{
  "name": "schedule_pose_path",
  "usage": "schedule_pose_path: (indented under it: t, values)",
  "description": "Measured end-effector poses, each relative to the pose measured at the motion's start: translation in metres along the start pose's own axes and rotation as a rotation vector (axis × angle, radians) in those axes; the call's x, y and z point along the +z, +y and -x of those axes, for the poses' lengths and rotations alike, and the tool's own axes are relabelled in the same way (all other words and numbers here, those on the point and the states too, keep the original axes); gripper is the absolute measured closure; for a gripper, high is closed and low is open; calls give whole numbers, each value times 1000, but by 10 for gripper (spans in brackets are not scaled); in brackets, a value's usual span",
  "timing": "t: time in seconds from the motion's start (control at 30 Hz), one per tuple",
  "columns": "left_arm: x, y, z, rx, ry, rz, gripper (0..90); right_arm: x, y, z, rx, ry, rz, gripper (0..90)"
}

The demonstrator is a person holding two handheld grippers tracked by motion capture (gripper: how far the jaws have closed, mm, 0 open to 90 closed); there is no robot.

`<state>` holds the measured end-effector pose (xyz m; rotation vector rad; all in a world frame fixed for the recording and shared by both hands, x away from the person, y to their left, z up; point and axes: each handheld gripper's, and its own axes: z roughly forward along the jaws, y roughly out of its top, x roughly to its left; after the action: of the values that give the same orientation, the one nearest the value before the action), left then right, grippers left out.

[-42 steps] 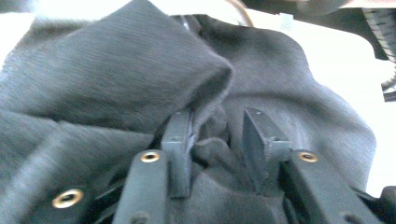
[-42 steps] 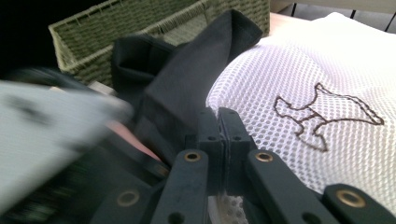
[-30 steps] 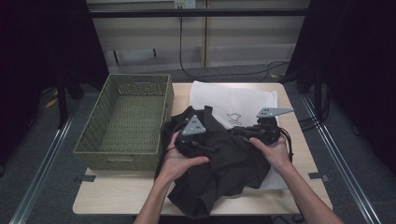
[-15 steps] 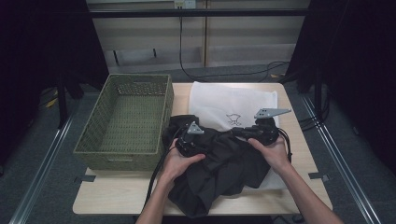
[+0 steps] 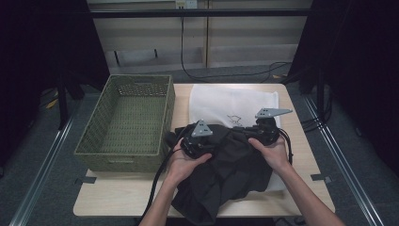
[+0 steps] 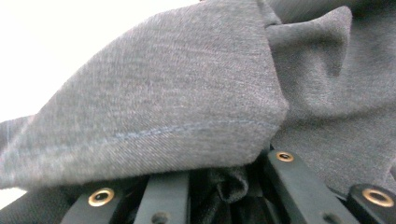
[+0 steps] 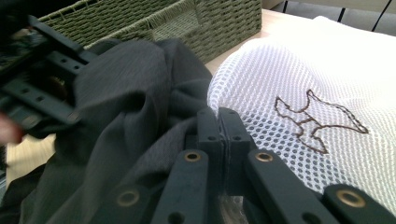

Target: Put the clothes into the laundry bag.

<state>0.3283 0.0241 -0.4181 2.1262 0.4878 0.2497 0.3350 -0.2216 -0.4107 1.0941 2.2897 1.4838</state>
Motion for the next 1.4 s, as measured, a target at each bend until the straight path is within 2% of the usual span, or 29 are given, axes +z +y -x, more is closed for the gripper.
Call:
schedule_pose_path:
  t: [0.03,0.2,0.23,0.33,0.43,0.5,0.53,0.57,0.6,0.63,0.7,0.73,0.77,0.83,0.93,0.97,1.0,1.03,1.07,1.1,1.17,1.2,1.27,1.3,1.33,1.4]
  values:
    - [4,2,3,18,-22,2,772,1,0,-1,1,3,2,890]
    - [29,3,19,76,-49,-37,775,8,0,-4,15,36,3,890]
    - [36,2,25,111,-49,-57,775,8,1,-4,18,46,6,890]
    - [52,1,37,166,-39,-103,778,2,8,-8,16,68,40,891]
    - [61,-2,40,183,-6,-138,780,-12,16,-8,31,91,92,891]
    - [65,-7,35,160,-6,-157,782,-19,19,-6,37,87,117,891]
    - [69,-11,32,169,13,-186,783,-23,20,-5,50,103,134,891]
    - [72,-15,28,161,12,-197,783,-26,21,-5,52,101,144,891]
    - [72,-19,24,126,4,-165,782,-28,21,-6,50,96,140,890]
    - [70,-22,21,113,-8,-148,780,-27,21,-8,45,95,127,891]
    - [69,-23,20,113,-17,-138,770,-24,19,-8,49,95,122,891]
    - [67,-24,19,89,-16,-119,749,-21,18,-8,47,94,114,891]
    - [62,-23,18,82,-22,-113,722,-19,17,-8,42,87,101,891]
    - [57,-23,16,65,-41,-75,613,-15,14,-8,36,82,83,891]
    - [36,-20,12,44,-73,-43,431,-13,10,-7,30,74,70,891]
    - [30,-20,11,26,-90,-11,384,-13,10,-7,32,70,67,891]
    - [24,-19,10,21,-83,4,328,-13,9,-6,34,70,67,891]
    - [12,-17,8,19,-70,36,297,-13,9,-6,32,69,66,891]
    - [5,-16,6,22,-78,43,291,-13,8,-5,32,63,63,890]
    - [-2,-15,4,10,-81,85,289,-13,8,-5,33,63,64,890]
    - [-13,-12,-3,12,-59,106,248,-13,8,-4,31,62,62,890]
    - [-14,-11,-6,19,-30,96,221,-13,7,-4,31,61,62,890]
    - [-9,-12,-19,3,-27,89,141,-12,7,-3,32,63,58,890]
    - [-2,-15,-27,9,-5,41,123,-12,7,-3,29,64,58,890]
    - [5,-18,-30,-10,-17,28,101,-12,7,-4,29,65,57,891]
    - [19,-27,-38,-61,-38,-57,70,-12,7,-4,26,61,56,890]
